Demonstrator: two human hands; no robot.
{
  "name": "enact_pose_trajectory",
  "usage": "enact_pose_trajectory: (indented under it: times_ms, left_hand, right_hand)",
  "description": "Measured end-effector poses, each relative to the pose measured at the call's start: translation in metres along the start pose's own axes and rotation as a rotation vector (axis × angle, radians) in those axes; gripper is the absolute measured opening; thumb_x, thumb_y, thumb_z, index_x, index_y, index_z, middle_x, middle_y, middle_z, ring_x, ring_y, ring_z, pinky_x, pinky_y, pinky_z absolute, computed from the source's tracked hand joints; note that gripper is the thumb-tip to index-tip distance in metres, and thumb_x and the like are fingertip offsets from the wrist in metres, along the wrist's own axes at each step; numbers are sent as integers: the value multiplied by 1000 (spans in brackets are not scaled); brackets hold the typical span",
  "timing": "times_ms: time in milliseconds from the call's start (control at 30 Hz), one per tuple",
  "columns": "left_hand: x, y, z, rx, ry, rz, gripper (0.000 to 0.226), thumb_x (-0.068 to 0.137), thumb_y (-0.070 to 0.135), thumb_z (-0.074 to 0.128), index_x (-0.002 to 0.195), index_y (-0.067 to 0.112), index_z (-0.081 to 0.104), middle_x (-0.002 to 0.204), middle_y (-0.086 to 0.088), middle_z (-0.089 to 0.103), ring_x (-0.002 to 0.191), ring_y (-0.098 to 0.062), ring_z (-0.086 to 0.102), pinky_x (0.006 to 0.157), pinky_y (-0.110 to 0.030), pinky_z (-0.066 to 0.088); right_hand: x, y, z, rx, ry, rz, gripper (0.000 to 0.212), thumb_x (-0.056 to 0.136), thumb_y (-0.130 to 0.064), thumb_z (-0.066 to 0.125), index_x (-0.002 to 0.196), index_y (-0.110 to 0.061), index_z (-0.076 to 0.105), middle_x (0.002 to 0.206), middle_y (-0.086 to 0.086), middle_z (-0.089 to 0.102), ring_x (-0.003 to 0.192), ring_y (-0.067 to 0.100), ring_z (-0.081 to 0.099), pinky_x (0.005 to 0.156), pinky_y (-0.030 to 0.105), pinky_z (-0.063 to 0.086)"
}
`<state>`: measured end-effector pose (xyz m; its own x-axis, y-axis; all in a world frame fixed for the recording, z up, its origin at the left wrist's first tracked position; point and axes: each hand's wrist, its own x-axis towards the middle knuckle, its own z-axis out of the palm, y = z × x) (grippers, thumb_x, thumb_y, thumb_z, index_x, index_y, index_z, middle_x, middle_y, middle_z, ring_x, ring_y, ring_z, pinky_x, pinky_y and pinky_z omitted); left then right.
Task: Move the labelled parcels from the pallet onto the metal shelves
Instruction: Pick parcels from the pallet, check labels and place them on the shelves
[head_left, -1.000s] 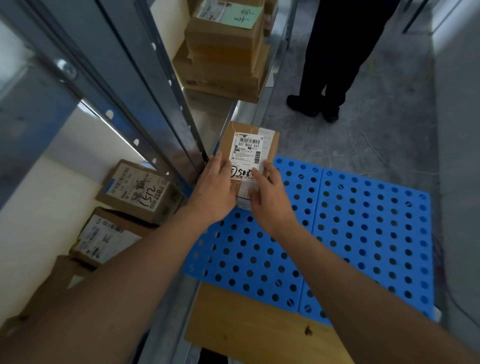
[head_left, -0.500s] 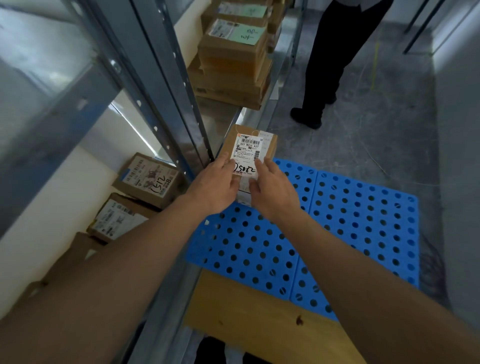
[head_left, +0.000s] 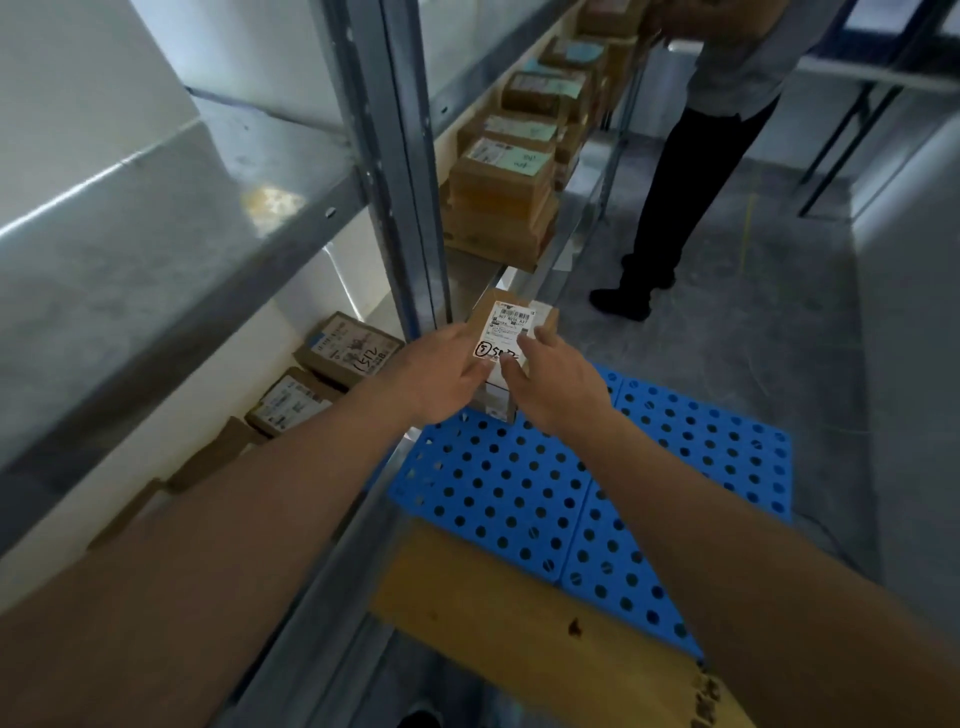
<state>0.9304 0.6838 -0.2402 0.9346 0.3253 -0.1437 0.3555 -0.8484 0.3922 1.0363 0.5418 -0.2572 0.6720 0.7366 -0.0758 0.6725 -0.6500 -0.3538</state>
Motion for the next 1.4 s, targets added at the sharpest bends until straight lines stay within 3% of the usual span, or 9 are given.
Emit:
enact_pose_trajectory:
  times_ms: [100,300,567,767,867,1000,1133,1300,1400]
  left_hand:
    - [-20,3,-6,12,7,5,44,106,43,39,144,23,51,114,7,48,101,-12,50,86,-29,44]
    - [-67,0,-15,50,51,-24,37,105,48,38,130,26,55,106,6,50,99,-19,56,90,-44,53]
    - [-135,2,-20,50,108,8,45,107,43,39,142,18,52,127,-7,56,112,-25,55,97,-46,49]
    - [-176,-6,-23,13,129,-88,62,91,67,22,112,21,58,110,-2,56,97,-20,57,87,-48,54]
    - [-199,-7,-25,36,134,-152,48,99,57,32,115,19,57,116,-3,57,101,-22,58,89,-48,53]
    - [-227,-8,-26,5,157,-242,52,88,62,24,102,21,53,114,-7,59,100,-24,58,88,-47,53]
    - [-257,-12,-20,48,215,-365,46,99,51,34,113,16,60,120,-7,61,105,-25,59,92,-42,51]
    - [-309,-8,-17,27,304,-544,67,96,60,28,144,19,51,143,-8,55,121,-25,55,105,-45,47]
    - [-345,4,-13,61,340,-651,74,92,64,21,138,17,56,134,-9,59,114,-26,58,101,-42,49]
  right_hand:
    - [-15,-11,-4,-9,-15,-10,54,105,-49,32,139,-12,52,155,13,41,139,32,42,109,49,42]
    - [-52,-38,-12,-36,23,-49,55,104,-52,28,138,-16,53,150,8,45,135,31,46,104,49,46]
    - [-113,-78,-24,-65,55,-83,49,107,-47,33,130,-13,59,140,12,52,124,32,53,96,46,47]
    - [-146,-102,-24,-35,84,-184,44,107,-45,33,129,-15,57,128,8,56,115,30,57,85,41,46]
    - [-150,-110,-18,-26,70,-202,44,104,-52,28,110,-22,59,107,-1,55,99,22,57,74,36,44]
    - [-156,-126,-15,2,56,-285,49,103,-52,28,111,-19,63,112,1,57,103,23,58,87,43,52]
    - [-159,-145,-9,31,7,-417,44,106,-44,36,128,-15,61,130,7,56,114,28,57,93,45,50]
    - [-166,-168,3,39,-75,-611,53,100,-51,26,116,-17,64,119,5,59,103,28,60,86,47,53]
    - [-177,-181,10,34,-108,-733,55,100,-54,23,117,-19,63,117,5,61,105,28,59,84,42,51]
